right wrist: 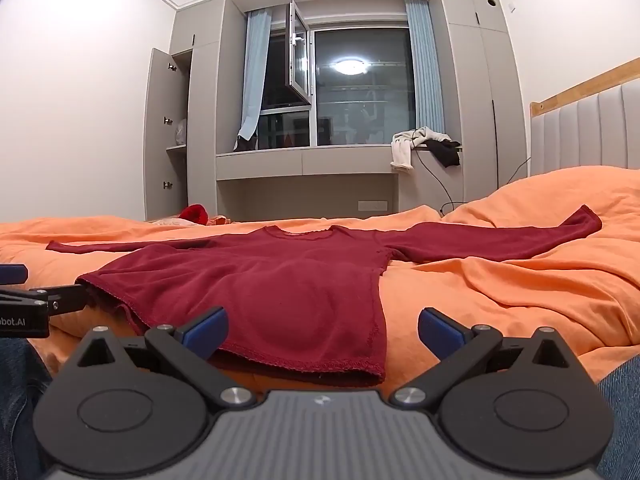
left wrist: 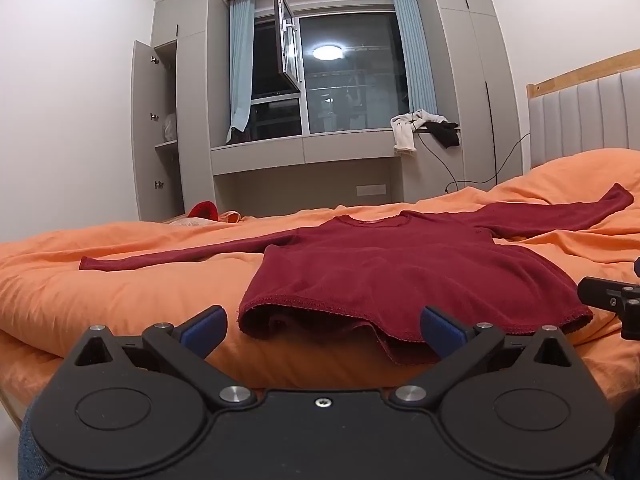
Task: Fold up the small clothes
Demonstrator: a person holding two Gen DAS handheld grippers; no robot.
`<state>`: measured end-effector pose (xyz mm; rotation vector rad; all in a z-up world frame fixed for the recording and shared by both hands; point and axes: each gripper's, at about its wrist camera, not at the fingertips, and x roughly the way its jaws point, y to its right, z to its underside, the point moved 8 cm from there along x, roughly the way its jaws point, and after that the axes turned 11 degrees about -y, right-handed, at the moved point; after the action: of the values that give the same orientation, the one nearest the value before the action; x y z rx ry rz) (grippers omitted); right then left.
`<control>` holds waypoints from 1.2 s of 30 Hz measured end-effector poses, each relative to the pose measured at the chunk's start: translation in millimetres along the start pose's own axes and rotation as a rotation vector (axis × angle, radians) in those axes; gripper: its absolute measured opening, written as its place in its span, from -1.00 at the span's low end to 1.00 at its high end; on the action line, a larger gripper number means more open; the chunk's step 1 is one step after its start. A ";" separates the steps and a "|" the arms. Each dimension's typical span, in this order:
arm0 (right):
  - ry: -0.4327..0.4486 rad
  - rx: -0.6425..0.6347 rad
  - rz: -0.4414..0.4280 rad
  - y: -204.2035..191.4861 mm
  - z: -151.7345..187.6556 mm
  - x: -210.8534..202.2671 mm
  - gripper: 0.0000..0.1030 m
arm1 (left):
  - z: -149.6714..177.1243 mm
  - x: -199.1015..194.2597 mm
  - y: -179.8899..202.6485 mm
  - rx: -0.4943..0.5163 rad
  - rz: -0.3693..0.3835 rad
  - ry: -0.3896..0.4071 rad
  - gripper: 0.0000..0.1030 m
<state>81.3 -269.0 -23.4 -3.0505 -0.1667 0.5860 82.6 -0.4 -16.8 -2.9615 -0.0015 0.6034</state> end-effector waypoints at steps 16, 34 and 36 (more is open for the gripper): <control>-0.006 0.006 0.006 -0.4 2.9 1.4 1.00 | 0.7 1.6 0.4 -0.001 -0.001 -0.004 0.99; -0.008 0.007 0.005 -0.3 2.8 1.7 1.00 | 0.7 1.7 0.3 -0.001 0.000 -0.005 0.99; -0.008 0.008 0.005 -0.3 2.8 1.8 1.00 | 0.7 1.8 0.3 -0.002 0.000 -0.005 0.99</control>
<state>81.9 -268.5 -26.6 -3.0427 -0.1567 0.5972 83.9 -0.6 -18.2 -2.9614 -0.0029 0.6113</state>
